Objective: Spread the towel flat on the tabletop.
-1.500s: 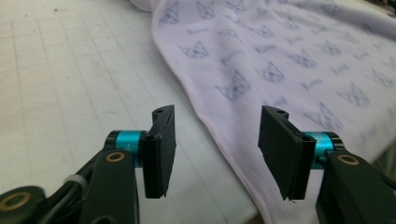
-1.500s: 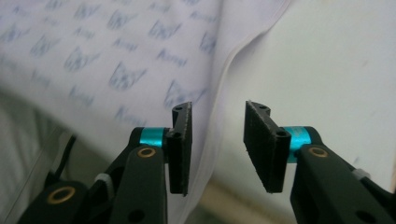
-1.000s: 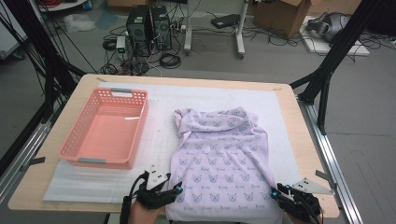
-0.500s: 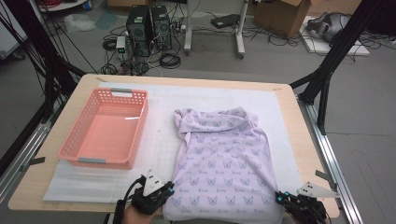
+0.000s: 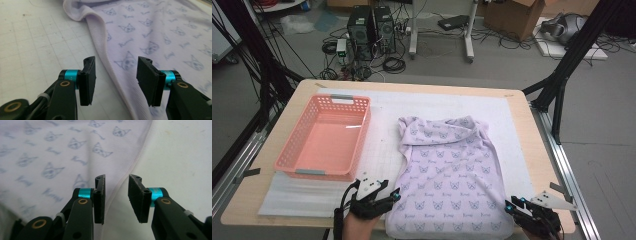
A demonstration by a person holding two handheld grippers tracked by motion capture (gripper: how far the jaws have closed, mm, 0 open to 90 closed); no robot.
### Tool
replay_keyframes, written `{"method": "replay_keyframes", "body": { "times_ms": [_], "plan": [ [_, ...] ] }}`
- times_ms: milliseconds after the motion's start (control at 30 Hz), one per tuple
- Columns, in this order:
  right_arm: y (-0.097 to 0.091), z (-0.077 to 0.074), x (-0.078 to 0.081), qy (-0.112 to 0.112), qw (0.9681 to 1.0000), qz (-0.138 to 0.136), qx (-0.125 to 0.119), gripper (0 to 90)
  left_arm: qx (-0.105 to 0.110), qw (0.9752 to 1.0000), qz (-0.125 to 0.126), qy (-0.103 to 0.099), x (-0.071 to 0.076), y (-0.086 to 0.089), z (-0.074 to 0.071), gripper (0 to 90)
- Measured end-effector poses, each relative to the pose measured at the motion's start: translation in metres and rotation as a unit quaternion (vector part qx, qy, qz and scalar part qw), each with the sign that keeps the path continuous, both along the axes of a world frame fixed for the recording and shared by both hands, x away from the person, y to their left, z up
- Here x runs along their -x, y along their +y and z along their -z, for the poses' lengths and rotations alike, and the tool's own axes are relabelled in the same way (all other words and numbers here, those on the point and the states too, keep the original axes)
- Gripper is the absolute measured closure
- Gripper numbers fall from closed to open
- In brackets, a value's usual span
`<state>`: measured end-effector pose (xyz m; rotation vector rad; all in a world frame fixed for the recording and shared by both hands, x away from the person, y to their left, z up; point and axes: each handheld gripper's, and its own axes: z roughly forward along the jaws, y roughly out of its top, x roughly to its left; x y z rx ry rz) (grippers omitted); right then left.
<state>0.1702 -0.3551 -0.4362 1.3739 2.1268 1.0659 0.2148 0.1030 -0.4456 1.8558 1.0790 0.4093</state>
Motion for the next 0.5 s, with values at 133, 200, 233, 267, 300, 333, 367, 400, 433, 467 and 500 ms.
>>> {"method": "replay_keyframes", "body": {
  "times_ms": [133,200,233,267,300,333,367,400,433,467,500],
  "plan": [
    [0.005,0.011,-0.018,0.019,0.9997,0.008,0.013,72.0,-0.052,0.9986,0.003,0.006,-0.007,-0.011,0.008,68.1],
    [0.004,0.012,-0.017,0.016,0.9999,-0.003,0.006,87.7,-0.046,0.9989,0.004,0.012,-0.003,-0.01,0.008,87.3],
    [0.003,0.011,-0.016,0.019,0.9998,-0.008,0.007,88.1,-0.056,0.9984,0.009,0.007,0.002,-0.009,0.007,87.9],
    [0.002,0.01,-0.013,0.02,0.9997,-0.011,0.012,88.6,-0.055,0.9984,0.012,0.011,0.009,-0.005,0.006,88.1],
    [-0.001,0.009,-0.007,0.029,0.9993,-0.017,0.015,88.8,-0.05,0.9986,0.013,0.013,0.014,-0.003,0.006,88.2],
    [-0.002,0.007,-0.002,0.033,0.9991,-0.019,0.017,88.9,-0.048,0.9985,0.016,0.018,0.021,0.002,0.006,88.3],
    [-0.005,0.006,0.004,0.034,0.9988,-0.025,0.023,88.9,-0.045,0.9985,0.021,0.023,0.029,0.007,0.006,88.2],
    [-0.008,0.005,0.012,0.038,0.9986,-0.029,0.023,88.9,-0.04,0.9985,0.026,0.025,0.038,0.011,0.006,88.2],
    [-0.012,0.005,0.019,0.043,0.9983,-0.034,0.018,88.8,-0.037,0.9985,0.031,0.025,0.045,0.014,0.007,88.1],
    [-0.014,0.005,0.025,0.048,0.998,-0.04,0.011,88.7,-0.032,0.9986,0.036,0.023,0.05,0.016,0.007,87.7],
    [-0.015,0.006,0.029,0.049,0.9978,-0.045,0.006,87.3,-0.025,0.9987,0.04,0.017,0.05,0.017,0.007,85.7]
  ]
}}
